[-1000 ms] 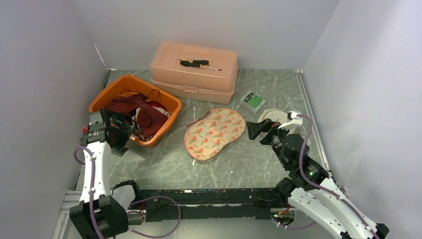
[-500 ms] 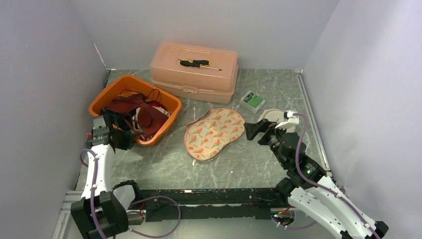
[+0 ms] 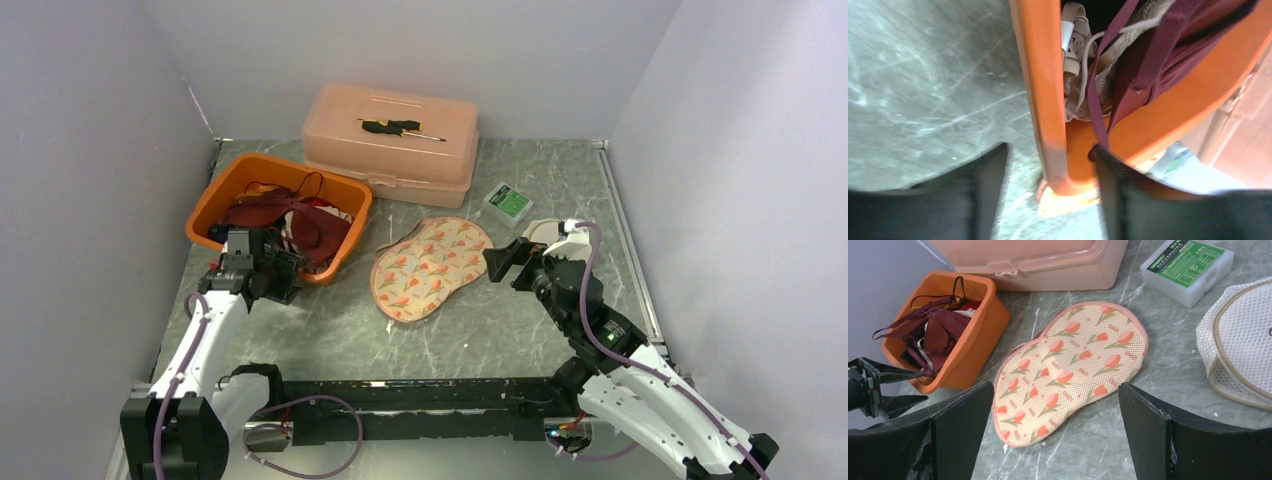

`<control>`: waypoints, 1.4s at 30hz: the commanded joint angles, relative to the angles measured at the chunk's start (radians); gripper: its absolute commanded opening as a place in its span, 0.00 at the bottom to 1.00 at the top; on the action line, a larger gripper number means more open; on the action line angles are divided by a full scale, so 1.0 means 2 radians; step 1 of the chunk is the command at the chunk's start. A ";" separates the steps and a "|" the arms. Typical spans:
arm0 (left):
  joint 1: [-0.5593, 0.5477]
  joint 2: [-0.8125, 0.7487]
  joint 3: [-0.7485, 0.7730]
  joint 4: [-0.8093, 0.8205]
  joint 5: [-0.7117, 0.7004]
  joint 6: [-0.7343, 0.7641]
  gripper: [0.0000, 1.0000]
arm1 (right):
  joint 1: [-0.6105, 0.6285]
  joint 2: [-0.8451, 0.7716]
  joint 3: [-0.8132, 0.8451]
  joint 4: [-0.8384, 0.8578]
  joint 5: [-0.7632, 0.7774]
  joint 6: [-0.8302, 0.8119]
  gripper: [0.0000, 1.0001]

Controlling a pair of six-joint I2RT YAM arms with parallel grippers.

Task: Unzip the laundry bag and remove the bra
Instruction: Reset both arms

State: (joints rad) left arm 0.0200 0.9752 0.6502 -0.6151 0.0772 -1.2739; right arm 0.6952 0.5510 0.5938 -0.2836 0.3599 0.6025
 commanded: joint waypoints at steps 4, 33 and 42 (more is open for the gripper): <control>-0.005 -0.112 0.042 -0.081 -0.052 0.067 0.94 | 0.000 0.004 0.012 -0.002 0.020 -0.005 1.00; -0.185 -0.108 0.165 0.009 -0.063 0.397 0.94 | -0.005 0.138 0.040 0.069 0.104 -0.014 1.00; -0.185 -0.045 0.186 0.043 -0.124 0.377 0.94 | -0.002 0.122 0.182 -0.134 0.219 0.045 1.00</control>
State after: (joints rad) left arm -0.3477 0.8379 0.9890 -0.5724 -0.0689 -0.4919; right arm 0.6834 0.8291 0.8898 -0.3702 0.6567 0.6601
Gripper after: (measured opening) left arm 0.938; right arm 0.997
